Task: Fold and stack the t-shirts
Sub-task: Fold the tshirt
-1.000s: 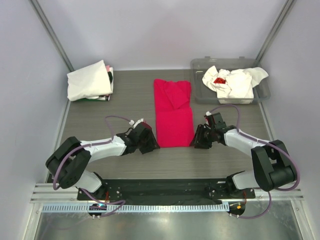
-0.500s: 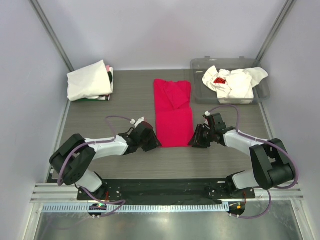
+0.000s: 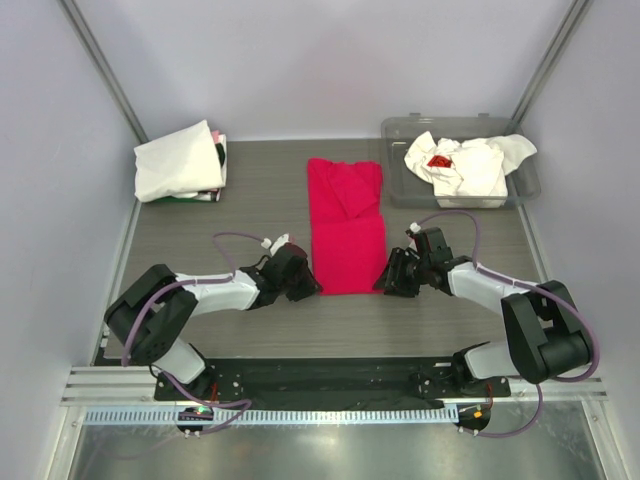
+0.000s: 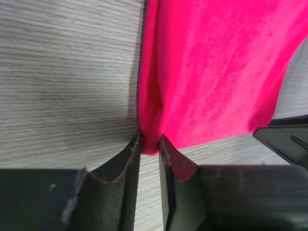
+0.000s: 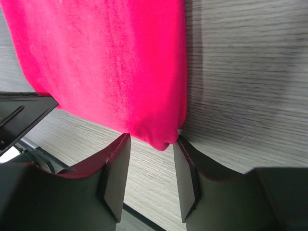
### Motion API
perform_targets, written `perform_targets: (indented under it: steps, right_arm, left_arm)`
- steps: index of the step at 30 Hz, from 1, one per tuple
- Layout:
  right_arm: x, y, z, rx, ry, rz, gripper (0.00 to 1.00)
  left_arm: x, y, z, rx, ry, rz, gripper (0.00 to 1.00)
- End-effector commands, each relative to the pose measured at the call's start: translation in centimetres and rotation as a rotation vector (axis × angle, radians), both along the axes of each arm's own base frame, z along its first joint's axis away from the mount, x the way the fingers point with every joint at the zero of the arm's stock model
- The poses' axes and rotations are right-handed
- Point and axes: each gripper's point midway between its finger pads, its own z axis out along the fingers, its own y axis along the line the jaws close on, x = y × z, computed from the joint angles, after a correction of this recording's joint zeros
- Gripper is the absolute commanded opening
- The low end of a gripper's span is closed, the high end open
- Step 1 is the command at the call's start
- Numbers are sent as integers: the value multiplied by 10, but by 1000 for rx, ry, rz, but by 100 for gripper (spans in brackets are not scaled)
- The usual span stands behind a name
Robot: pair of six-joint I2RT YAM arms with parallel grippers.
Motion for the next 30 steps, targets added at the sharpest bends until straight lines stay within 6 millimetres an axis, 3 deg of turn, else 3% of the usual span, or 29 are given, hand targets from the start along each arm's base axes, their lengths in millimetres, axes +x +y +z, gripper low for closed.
perform_targets:
  steps: [1,6,22,26,29,30]
  right_arm:
    - [-27,-26,-30,-138,104,-33,48]
    - [-25,-33,-31,-173,100,-61,47]
    - [-27,-34,-31,-171,103,-74,12]
    - [-29,-32,-26,-156,108,-74,1]
    - [-34,-30,-19,-141,116,-68,1]
    - [-36,-29,-14,-130,108,-67,1]
  left_arm:
    - [-9,19,-26,108,46,15,22]
    - [-10,21,-25,108,44,16,14]
    - [-8,17,-22,78,34,21,0]
    - [-13,16,-16,51,50,30,0]
    - [-22,16,-7,42,63,37,0]
    - [-24,14,3,25,44,34,0]
